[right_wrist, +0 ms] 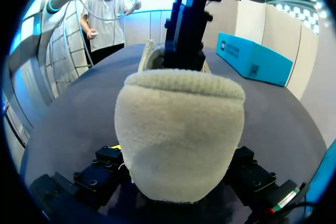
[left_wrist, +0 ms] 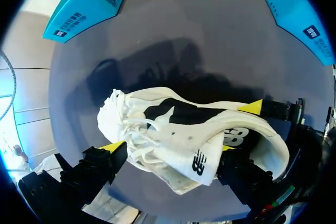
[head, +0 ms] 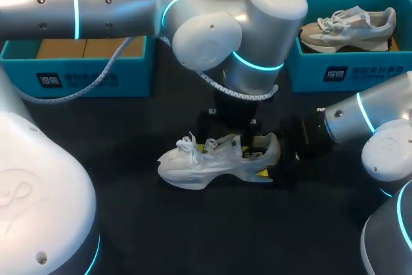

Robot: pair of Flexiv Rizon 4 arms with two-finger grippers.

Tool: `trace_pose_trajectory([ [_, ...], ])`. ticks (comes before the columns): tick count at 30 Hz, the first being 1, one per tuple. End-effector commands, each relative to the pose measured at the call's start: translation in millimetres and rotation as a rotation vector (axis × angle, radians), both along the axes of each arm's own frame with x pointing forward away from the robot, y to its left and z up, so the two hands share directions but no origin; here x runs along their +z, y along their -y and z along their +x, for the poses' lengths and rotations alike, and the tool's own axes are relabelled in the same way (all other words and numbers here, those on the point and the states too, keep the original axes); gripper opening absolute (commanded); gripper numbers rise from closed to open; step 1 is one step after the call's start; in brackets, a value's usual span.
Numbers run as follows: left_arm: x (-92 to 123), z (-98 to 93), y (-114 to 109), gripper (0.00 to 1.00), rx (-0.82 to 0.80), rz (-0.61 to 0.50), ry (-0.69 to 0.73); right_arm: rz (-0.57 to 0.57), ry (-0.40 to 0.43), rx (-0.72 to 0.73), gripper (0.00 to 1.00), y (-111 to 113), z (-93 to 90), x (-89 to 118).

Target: Take the shoe out of the shoebox, open the shoe tongue, remove and reinsert the insole, then place the shoe into the shoebox

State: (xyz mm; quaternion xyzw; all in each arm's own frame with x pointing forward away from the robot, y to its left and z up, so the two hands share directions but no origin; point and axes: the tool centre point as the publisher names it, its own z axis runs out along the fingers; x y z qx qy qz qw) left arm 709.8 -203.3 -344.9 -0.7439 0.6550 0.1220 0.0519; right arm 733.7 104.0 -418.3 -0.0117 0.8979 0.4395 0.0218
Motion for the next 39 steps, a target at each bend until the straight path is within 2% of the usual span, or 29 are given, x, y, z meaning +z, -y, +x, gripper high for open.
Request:
trace_pose_trajectory([
  [1,11,-5.5,-7,1.0,0.082,-0.004,0.037,-0.002,0.002,-0.001,0.0,-1,0.4,0],
  [4,13,-5.2,-9,0.72,0.082,-0.007,0.034,-0.002,0.002,-0.001,0.0,-1,0.4,0],
  [5,13,-5.1,-9,0.53,0.081,-0.006,0.032,-0.002,0.002,-0.001,0.0,-1,0.4,0],
  [8,13,-5.4,-11,0.27,0.08,-0.007,0.021,-0.002,0.002,-0.001,0.0,-1,0.4,0],
  [10,13,-5.8,-12,0.16,0.081,-0.019,0.004,-0.002,0.002,-0.001,0.0,-1,0.4,0],
  [12,14,-6.3,-14,0.0,0.079,-0.027,-0.007,-0.002,0.002,-0.001,0.0,-1,0.4,0],
  [28,36,-10.6,-45,0.0,0.114,-0.153,-0.05,-0.002,0.002,-0.001,0.0,-1,0.4,0],
  [39,17,-17.5,-63,0.0,0.101,-0.13,-0.043,-0.002,0.002,-0.001,0.0,-1,0.4,0],
])
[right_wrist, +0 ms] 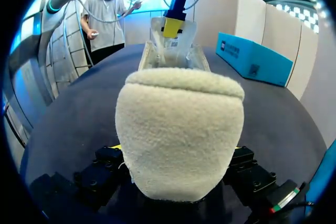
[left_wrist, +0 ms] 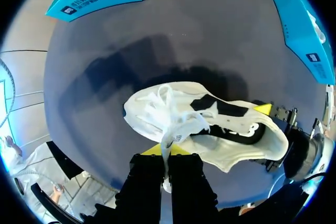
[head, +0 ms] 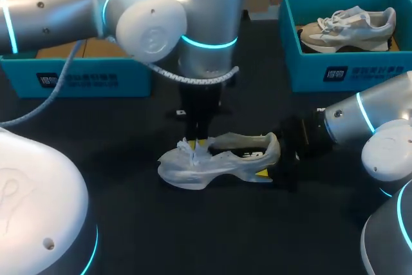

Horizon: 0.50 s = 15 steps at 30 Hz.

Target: Take the shoe out of the shoebox, open the shoe tongue, remove and reinsert the insole, then place the shoe into the shoebox

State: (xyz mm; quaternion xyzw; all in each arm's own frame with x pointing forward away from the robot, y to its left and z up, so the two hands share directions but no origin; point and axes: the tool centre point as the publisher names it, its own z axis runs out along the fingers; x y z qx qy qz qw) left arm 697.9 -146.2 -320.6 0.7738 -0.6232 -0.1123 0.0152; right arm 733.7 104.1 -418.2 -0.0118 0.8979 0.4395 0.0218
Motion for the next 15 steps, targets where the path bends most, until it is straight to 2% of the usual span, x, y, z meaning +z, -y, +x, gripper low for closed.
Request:
trace_pose_trajectory([
  [1,-8,-6.0,-7,0.0,0.002,-0.018,0.023,-0.002,0.002,-0.001,0.0,-1,0.4,0],
  [9,-25,-6.7,-15,0.0,0.014,0.016,0.051,-0.002,0.002,-0.001,0.0,-1,0.4,0],
  [12,-31,-5.4,-22,0.26,0.031,0.016,0.041,-0.002,0.002,-0.001,0.0,-1,0.4,0],
  [15,-35,-6.1,-27,0.36,0.042,0.024,0.038,-0.002,0.002,-0.001,0.0,-1,0.4,0],
])
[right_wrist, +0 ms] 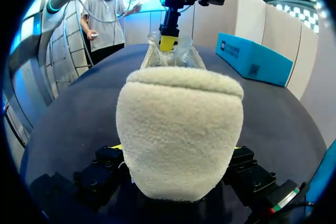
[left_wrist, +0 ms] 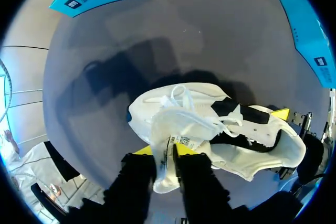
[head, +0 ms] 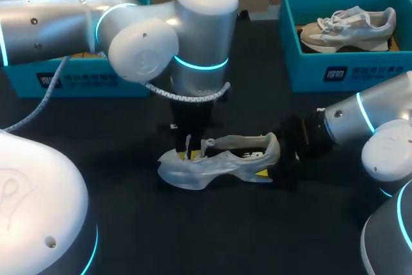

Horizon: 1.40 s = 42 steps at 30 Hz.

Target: Take the shoe out of the shoebox, open the shoe tongue, remove and reinsert the insole, then place the shoe into the shoebox

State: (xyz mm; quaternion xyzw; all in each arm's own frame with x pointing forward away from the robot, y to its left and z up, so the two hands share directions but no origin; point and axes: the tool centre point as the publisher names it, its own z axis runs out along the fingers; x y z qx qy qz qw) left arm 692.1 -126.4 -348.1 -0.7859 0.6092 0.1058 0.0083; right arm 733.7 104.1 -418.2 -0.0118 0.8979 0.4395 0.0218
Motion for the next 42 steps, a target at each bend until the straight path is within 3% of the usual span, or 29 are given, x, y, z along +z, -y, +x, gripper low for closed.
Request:
trace_pose_trajectory([
  [1,-8,-0.4,-9,0.37,0.014,-0.007,-0.006,-0.002,0.002,-0.001,0.0,-1,0.4,0],
  [25,-32,-7.9,-46,0.43,0.11,0.024,-0.048,-0.002,0.002,-0.001,0.0,-1,0.4,0],
  [37,-22,-5.6,-46,0.43,0.117,-0.009,-0.048,-0.002,0.002,-0.001,0.0,-1,0.4,0],
  [41,-15,-6.3,-49,0.48,0.118,-0.022,-0.038,-0.002,0.002,-0.001,0.0,-1,0.4,0],
  [42,-12,-5.6,-50,0.56,0.122,-0.031,-0.037,-0.002,0.002,-0.001,0.0,-1,0.4,0],
])
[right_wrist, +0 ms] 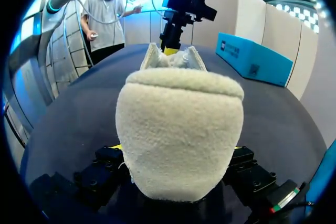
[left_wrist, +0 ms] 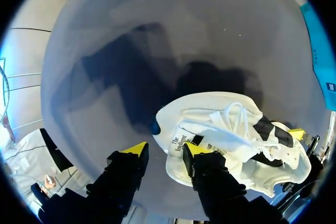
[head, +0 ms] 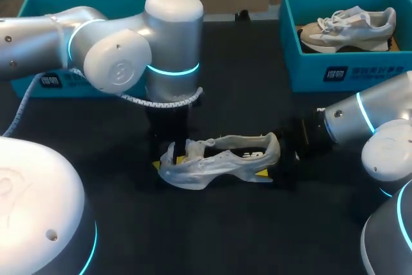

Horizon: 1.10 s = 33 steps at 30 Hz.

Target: Take the shoe out of the shoebox, open the shoe tongue, remove and reinsert the insole, then place the shoe into the shoebox

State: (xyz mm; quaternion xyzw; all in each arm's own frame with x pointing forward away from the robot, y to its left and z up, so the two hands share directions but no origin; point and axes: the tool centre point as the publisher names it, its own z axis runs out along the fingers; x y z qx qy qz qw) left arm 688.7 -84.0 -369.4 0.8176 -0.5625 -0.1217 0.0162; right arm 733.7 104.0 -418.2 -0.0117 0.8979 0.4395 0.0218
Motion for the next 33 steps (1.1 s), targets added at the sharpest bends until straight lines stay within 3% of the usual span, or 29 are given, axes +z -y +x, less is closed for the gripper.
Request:
trace_pose_trajectory([
  [1,12,-1.2,-8,0.63,0.008,-0.036,0.011,-0.002,0.002,-0.001,0.0,-1,0.4,0],
  [8,37,5.4,-5,0.82,-0.002,-0.093,0.039,-0.002,0.002,-0.001,0.0,-1,0.4,0],
  [15,62,11.6,14,1.0,-0.1,-0.156,0.072,-0.002,0.002,-0.001,0.0,-1,0.4,0],
  [24,100,16.0,43,1.0,-0.466,-0.212,0.162,-0.002,0.002,-0.001,0.0,-1,0.4,0],
  [33,134,11.4,70,1.0,-0.977,-0.238,0.118,-0.002,0.002,-0.001,0.0,-1,0.4,0],
])
